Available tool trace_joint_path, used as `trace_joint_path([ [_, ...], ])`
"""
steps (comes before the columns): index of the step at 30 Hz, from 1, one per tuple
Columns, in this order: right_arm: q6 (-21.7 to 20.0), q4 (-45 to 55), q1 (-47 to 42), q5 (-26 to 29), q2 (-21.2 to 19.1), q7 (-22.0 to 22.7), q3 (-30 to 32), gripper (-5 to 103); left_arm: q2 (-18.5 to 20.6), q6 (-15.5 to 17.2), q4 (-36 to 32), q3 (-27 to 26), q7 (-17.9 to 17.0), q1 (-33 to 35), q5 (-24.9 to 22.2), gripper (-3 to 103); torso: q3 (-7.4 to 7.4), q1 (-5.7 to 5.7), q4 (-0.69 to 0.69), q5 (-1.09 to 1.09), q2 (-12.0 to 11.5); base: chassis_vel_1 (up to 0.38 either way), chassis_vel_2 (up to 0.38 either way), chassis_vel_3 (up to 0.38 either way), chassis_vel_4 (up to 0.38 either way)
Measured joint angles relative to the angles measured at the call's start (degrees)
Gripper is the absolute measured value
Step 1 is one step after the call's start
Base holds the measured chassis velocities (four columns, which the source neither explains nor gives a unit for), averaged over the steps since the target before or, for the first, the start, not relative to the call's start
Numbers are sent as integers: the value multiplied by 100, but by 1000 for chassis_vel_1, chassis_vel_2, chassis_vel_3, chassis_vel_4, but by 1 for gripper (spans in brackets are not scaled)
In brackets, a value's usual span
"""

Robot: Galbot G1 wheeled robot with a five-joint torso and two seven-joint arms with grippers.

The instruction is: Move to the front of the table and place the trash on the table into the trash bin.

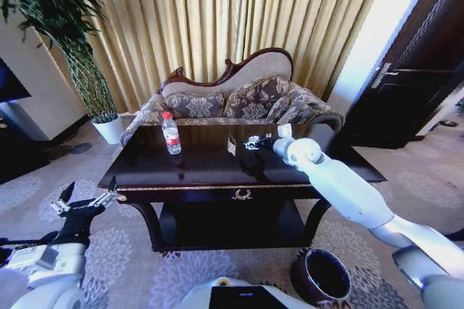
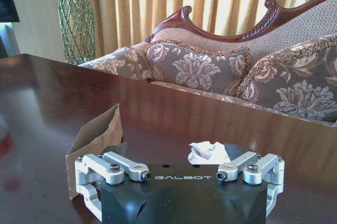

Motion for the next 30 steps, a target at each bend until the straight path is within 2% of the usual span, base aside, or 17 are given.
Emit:
trace_joint_path([
  [30,205,-418,37,-190,168,-2,-81,100,-35,5,0,-15,5,23,-3,100,0,0,0,0,0,0,0,0,0],
])
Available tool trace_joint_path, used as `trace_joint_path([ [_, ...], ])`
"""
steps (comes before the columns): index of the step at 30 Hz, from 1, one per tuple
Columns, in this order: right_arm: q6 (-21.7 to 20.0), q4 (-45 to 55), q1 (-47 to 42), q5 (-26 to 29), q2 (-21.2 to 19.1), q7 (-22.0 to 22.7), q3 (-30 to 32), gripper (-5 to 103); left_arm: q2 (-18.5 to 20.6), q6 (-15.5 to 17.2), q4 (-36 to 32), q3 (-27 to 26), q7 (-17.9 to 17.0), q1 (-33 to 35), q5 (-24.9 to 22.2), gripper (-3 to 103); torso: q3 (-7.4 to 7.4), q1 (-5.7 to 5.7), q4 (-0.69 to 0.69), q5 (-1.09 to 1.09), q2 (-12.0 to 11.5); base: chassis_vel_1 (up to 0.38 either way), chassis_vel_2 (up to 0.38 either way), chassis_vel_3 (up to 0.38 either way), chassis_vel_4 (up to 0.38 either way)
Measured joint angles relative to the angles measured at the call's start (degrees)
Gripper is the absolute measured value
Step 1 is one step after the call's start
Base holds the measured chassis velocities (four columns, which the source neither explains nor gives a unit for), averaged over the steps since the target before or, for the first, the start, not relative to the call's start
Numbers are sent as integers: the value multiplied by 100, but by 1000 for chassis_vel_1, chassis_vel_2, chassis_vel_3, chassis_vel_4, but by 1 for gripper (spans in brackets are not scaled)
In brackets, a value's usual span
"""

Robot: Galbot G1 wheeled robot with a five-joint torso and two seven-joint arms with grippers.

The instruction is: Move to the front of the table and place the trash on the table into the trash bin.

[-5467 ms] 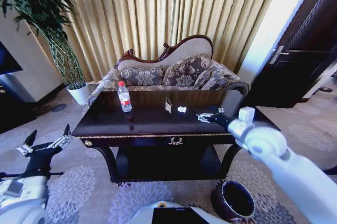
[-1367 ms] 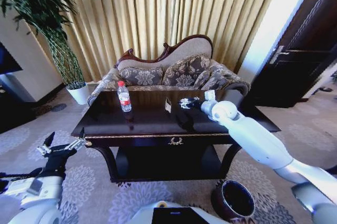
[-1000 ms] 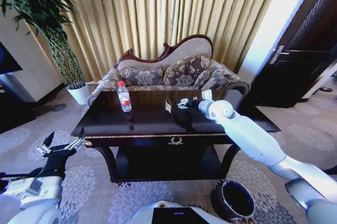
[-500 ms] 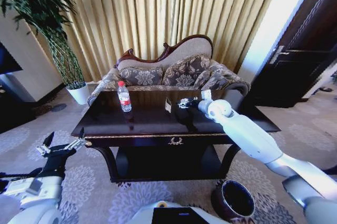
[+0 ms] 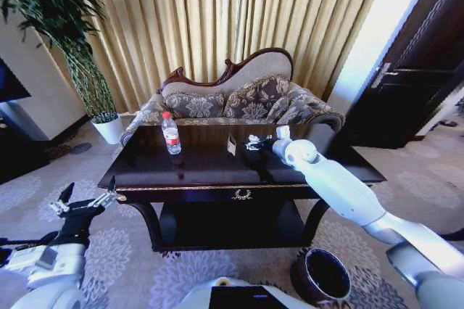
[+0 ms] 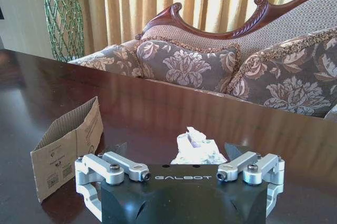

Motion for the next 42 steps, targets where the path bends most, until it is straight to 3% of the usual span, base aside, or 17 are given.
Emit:
trace_joint_path([
  [23,34,-351,67,-163,161,14,-49,100,-38,-8,0,-22,13,-5,0,100,0,-1,0,0,0,0,0,0,0],
  [24,44,-352,67,-166,159,17,-49,92,-45,-9,0,-22,16,-4,0,100,0,-1,0,0,0,0,0,0,0],
  [28,70,-356,64,-203,148,19,-49,82,-53,-11,0,-19,19,-6,0,100,0,-1,0,0,0,0,0,0,0],
  [36,103,-356,30,-246,135,22,-49,49,-64,-22,0,-32,22,-2,2,100,0,-1,0,0,0,0,0,0,0],
  [39,108,-353,30,-246,135,23,-49,43,-63,-23,0,-38,22,-1,2,100,0,-1,0,0,0,0,0,0,0],
  [42,112,-341,27,-247,130,24,-49,27,-66,-24,0,-39,22,-1,2,100,0,-1,0,0,0,0,0,0,0],
])
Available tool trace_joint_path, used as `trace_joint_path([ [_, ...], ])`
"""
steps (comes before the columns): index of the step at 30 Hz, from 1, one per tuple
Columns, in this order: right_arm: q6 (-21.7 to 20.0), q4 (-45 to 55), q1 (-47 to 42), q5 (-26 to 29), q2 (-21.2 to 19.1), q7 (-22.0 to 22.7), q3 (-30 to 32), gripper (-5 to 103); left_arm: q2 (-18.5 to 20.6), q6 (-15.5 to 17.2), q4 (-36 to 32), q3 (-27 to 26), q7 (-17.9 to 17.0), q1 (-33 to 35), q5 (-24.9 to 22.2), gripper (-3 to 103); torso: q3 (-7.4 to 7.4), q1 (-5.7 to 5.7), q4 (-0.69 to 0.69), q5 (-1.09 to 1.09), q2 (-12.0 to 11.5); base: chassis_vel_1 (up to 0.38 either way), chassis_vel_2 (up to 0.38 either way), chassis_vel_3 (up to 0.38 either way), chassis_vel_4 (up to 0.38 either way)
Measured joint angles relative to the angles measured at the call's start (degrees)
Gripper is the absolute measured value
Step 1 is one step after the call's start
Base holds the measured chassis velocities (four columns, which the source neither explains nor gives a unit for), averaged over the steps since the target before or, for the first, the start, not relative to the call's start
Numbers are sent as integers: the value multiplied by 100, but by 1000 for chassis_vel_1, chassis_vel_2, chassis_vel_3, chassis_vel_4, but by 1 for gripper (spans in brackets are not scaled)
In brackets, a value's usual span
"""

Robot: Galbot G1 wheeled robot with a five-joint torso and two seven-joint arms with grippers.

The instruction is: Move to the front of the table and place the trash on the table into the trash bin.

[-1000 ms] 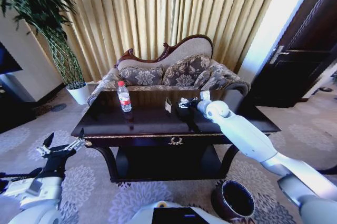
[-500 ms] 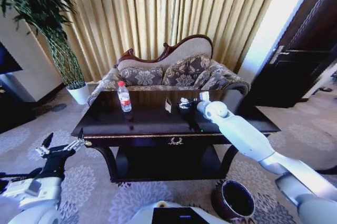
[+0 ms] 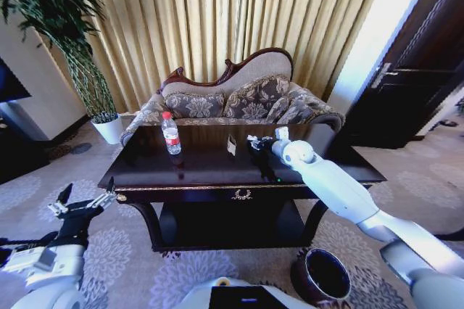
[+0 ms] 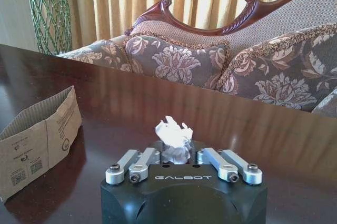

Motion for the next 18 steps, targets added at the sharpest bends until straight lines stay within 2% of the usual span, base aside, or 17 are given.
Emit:
trace_joint_path([
  [3,7,13,-6,0,-6,1,0,21,-5,-1,0,0,0,2,0,100,0,0,0,0,0,0,0,0,0],
  [7,16,49,-28,1,-22,2,14,2,-13,-1,0,0,0,3,-1,100,0,0,0,0,0,0,0,0,0],
  [18,26,149,-80,19,-93,3,65,1,-22,-2,0,0,3,7,-4,100,0,0,0,0,0,0,0,0,0],
])
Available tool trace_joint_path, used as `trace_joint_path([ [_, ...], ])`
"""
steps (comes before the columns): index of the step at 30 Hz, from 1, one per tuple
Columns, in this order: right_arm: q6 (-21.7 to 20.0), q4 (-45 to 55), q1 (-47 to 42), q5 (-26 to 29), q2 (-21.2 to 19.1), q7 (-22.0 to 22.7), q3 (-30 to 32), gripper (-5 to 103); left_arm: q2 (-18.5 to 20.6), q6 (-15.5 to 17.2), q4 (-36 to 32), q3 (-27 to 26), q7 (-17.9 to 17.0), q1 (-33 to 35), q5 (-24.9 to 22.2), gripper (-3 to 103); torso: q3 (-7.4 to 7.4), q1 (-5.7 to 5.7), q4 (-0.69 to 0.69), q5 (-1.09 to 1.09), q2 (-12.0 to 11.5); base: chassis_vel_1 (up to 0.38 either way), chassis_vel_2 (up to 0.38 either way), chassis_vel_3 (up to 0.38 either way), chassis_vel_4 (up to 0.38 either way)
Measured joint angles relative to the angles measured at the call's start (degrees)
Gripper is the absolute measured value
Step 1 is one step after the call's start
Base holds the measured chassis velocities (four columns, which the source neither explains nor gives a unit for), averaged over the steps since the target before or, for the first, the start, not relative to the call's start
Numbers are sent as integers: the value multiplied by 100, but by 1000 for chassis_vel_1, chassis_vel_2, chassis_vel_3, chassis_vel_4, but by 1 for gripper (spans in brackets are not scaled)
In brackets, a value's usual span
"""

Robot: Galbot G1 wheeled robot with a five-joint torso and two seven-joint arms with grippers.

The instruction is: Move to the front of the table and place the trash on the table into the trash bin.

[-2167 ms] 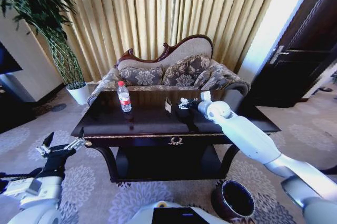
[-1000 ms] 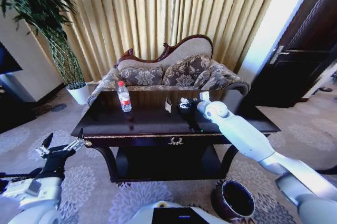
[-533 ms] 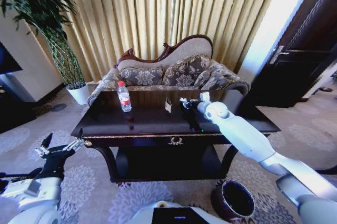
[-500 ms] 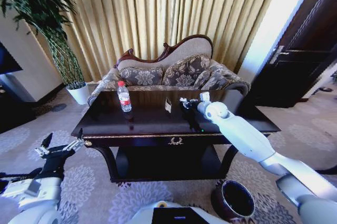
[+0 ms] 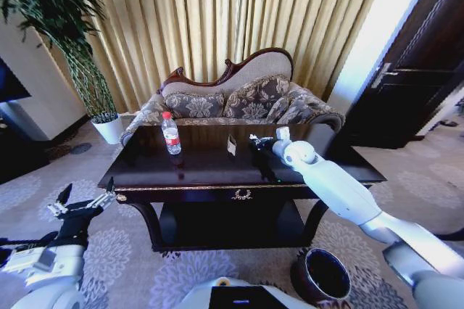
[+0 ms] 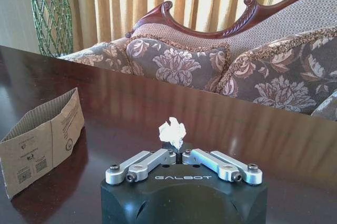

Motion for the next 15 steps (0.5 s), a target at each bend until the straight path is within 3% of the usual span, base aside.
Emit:
trace_joint_path([
  [10,43,180,-174,12,-23,-8,242,1,9,0,0,3,3,-18,-27,100,0,0,1,0,0,0,0,0,0],
  [15,355,581,-613,0,-148,-45,800,1,147,23,0,-106,-2,-76,-297,100,0,0,1,0,0,0,0,0,0],
])
